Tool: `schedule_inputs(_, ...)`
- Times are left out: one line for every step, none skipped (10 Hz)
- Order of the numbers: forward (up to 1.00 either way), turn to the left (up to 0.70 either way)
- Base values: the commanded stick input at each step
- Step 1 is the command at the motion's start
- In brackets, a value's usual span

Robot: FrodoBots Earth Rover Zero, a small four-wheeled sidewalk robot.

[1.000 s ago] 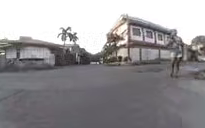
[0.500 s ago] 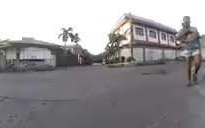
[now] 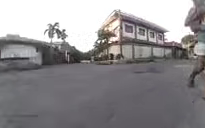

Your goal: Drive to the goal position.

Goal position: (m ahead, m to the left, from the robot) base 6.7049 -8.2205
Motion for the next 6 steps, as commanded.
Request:
schedule_inputs(1.0, -0.36)
schedule_inputs(1.0, -0.36)
schedule_inputs(1.0, -0.36)
schedule_inputs(1.0, -0.36)
schedule_inputs(1.0, -0.36)
schedule_inputs(1.0, -0.36)
